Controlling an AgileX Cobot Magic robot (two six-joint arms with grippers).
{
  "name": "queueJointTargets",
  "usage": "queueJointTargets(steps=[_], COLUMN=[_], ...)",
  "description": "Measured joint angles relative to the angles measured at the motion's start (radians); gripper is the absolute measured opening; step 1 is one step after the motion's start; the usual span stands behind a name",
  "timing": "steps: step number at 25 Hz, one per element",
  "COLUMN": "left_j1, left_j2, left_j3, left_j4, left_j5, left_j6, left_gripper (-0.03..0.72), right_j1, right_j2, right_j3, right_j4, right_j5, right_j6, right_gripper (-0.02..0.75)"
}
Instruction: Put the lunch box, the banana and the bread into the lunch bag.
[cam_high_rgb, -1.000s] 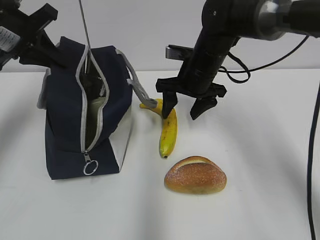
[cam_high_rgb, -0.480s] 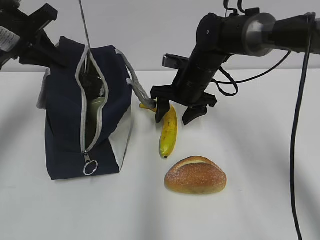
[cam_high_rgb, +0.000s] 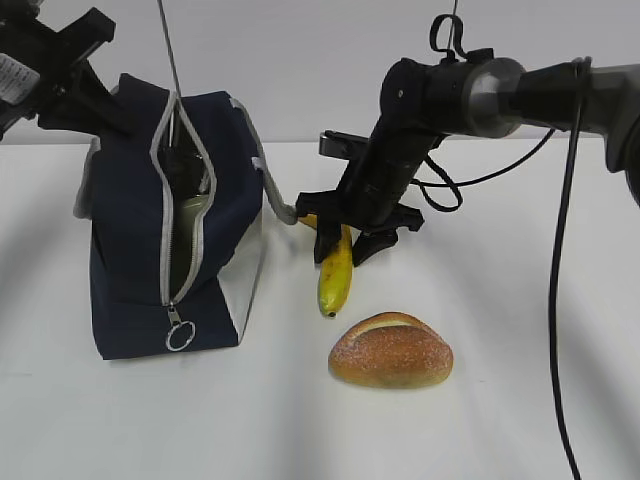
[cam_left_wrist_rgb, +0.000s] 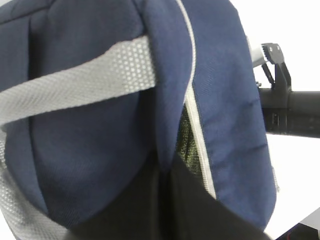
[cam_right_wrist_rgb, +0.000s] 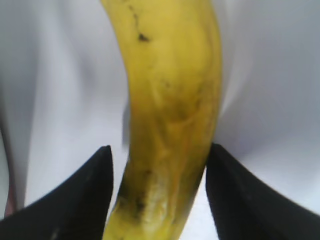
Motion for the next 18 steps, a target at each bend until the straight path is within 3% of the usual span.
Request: queueJointTargets(steps=[4,11,18], left_j1=[0.0,0.0,0.0], left_j2=[0.0,0.0,0.0], left_j3=[0.0,0.0,0.0], left_j4=[0.003,0.004,0.003], left_j5=[0.0,0.0,0.0], left_j6=[0.0,0.0,0.0], left_gripper=[-0.003,-0.003,-0.003], right_j1=[0.0,-0.009,-0.079], right_j2=[0.002,0.002,-0.076], right_j3=[-0.006,-0.155,-0.264], right_j4=[-0.029,-0.2,-0.278], right_j5=[0.016,0.209,0.237], right_j6=[0.0,0.0,0.045], right_gripper=[0.32,0.322,0.323])
